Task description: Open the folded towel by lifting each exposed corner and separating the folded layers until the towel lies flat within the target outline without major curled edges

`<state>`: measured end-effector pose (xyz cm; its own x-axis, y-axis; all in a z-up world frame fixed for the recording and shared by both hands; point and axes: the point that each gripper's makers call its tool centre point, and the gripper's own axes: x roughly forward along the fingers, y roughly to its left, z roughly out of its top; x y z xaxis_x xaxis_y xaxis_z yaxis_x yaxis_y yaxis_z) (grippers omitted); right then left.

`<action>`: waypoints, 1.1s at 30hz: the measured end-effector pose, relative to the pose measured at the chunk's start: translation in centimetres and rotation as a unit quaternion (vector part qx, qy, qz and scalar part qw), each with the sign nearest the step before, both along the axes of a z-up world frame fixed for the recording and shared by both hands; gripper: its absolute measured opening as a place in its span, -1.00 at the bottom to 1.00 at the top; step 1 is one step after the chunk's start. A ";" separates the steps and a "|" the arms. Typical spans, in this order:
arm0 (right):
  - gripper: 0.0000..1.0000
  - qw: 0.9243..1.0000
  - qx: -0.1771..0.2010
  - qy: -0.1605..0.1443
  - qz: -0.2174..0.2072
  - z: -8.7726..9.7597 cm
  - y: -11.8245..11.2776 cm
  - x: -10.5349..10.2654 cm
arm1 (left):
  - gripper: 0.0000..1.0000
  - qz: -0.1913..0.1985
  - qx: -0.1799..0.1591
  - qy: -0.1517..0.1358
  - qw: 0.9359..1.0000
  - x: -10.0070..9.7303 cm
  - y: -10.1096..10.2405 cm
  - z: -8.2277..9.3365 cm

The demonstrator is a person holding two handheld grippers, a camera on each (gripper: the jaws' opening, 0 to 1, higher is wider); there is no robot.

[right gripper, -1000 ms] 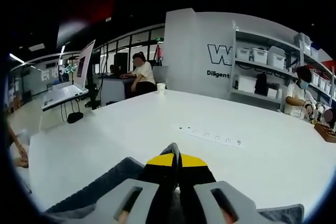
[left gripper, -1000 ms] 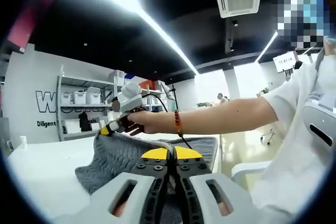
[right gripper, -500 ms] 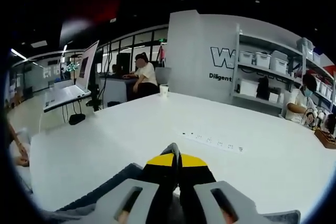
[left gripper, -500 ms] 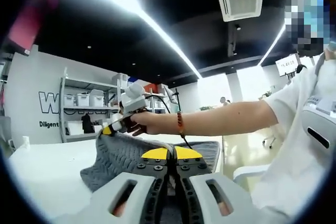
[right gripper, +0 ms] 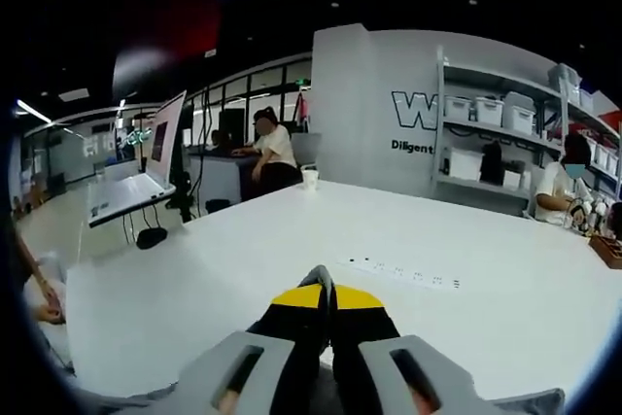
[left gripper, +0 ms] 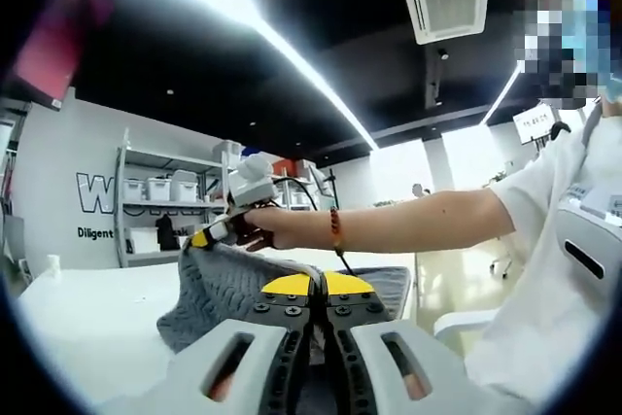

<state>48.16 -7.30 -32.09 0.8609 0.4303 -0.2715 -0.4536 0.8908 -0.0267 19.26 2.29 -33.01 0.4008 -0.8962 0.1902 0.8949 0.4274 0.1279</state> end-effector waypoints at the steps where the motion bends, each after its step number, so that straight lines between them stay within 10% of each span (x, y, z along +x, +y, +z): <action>1: -1.00 1.000 0.001 -0.001 0.000 0.1 0.1 0.0 | -1.00 0.000 -0.001 0.001 1.000 0.0 0.1 0.1; 13: -1.00 0.995 0.093 0.036 -0.009 0.8 1.3 0.2 | -1.00 0.004 -0.003 -0.005 1.000 -0.4 1.1 0.5; 33: -1.00 0.996 0.087 0.032 0.006 2.5 3.3 0.5 | -1.00 0.018 -0.008 -0.005 1.000 -0.4 2.7 1.0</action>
